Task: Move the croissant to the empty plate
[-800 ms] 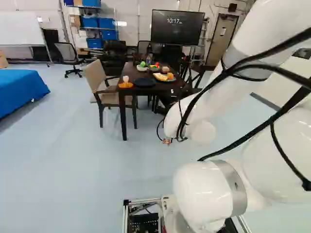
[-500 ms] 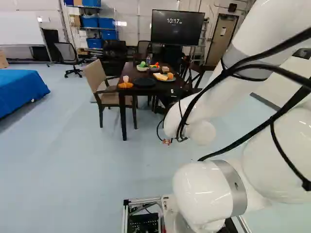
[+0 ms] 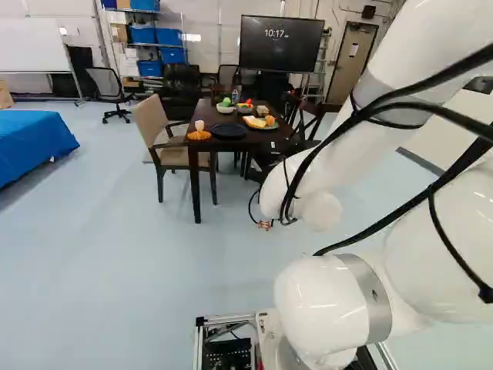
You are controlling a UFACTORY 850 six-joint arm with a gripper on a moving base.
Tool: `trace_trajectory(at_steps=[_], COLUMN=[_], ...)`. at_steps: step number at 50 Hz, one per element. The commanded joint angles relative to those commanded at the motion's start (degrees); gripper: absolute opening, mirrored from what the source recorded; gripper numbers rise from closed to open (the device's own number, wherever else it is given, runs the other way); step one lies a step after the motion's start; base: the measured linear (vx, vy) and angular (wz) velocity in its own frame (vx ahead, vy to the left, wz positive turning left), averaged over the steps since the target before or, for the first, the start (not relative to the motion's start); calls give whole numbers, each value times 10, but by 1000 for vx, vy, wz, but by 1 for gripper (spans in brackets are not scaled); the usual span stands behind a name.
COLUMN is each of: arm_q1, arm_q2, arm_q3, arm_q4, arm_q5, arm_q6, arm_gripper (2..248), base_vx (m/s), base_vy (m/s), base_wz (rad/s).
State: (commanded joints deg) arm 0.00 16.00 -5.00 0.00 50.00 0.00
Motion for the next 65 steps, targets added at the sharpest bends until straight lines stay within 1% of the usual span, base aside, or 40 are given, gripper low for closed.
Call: trace_trajectory(at_steps=[27, 65], arm_q1=[0, 0], arm_q2=[0, 0], arm_q3=[0, 0], arm_q4=[0, 0], arm_q5=[0, 0], arm_q6=[0, 0], arm_gripper=[247, 247], base_vx=[13, 128], base_vy=[0, -2], base_wz=[-1, -14])
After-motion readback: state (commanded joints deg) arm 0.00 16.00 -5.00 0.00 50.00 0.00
